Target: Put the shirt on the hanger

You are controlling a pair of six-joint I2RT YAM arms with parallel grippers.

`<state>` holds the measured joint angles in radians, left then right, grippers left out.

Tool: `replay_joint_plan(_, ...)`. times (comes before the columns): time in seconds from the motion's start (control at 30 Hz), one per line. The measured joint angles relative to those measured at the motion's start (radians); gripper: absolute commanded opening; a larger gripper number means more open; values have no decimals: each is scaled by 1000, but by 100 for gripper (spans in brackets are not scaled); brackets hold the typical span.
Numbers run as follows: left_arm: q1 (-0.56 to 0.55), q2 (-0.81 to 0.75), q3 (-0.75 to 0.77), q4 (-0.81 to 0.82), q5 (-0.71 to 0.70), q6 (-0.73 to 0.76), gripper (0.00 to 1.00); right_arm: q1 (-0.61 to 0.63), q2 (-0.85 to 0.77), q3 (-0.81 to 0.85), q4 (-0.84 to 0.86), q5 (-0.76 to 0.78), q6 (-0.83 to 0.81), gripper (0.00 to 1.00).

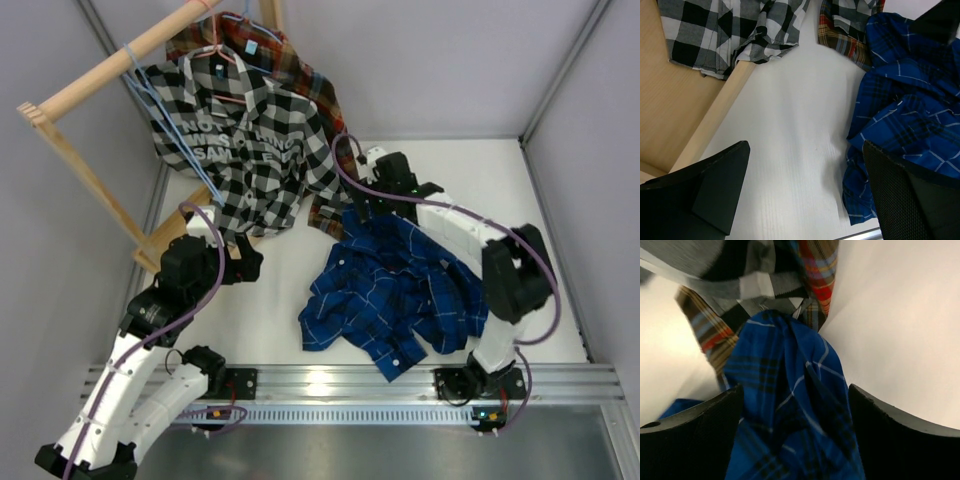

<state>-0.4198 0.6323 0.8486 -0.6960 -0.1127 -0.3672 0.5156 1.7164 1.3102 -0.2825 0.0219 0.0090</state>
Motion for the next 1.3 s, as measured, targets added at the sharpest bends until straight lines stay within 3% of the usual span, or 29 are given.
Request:
replay_joint_plan(0.03, 0, 1, 0, 0, 0, 0, 98, -2, 54, 24, -4, -9, -21, 77)
replay_joint_plan(0.07, 0, 1, 0, 0, 0, 0, 98, -5, 103, 42, -8, -18, -39, 59)
replay_joint_plan(0.17, 0, 2, 0, 0, 0, 0, 98, -10, 187, 52, -40, -24, -72, 28)
replay_joint_plan(0.2, 0, 3, 0, 0, 1, 0, 98, -10, 195, 52, -53, -21, -72, 3)
replay_joint_plan(0.23, 0, 3, 0, 0, 1, 0, 98, -11, 199, 52, -64, -14, -77, 0)
replay_joint_plan(0.4, 0, 5, 0, 0, 3, 0, 98, -41, 121, 17, -56, 43, -39, 0)
replay_joint_plan(0.67, 0, 5, 0, 0, 4, 0, 98, -237, -421, -119, -54, 118, 84, 0)
replay_joint_plan(0.97, -3, 64, 0, 7, 140, -8, 98, -373, -706, -119, -145, 135, 152, 0)
replay_joint_plan(1.0, -9, 76, 1, 13, 161, -16, 98, -392, -709, -117, -160, 135, 155, 2)
replay_joint_plan(1.03, -25, 89, 1, 23, 176, -27, 98, -415, -706, -117, -171, 135, 160, 12)
replay_joint_plan(1.07, -56, 114, 1, 40, 175, -46, 98, -436, -695, -117, -183, 138, 167, 29)
replay_joint_plan(1.13, -161, 147, 2, 61, 142, -69, 98, -467, -652, -116, -202, 153, 173, 37)
replay_joint_plan(1.17, -244, 179, 5, 77, 97, -89, 98, -477, -618, -116, -213, 159, 172, 59)
replay_joint_plan(1.27, -490, 268, 23, 116, -48, -143, 98, -491, -517, -111, -250, 176, 185, 95)
replay_joint_plan(1.3, -567, 299, 26, 124, -100, -166, 98, -491, -491, -111, -270, 180, 187, 99)
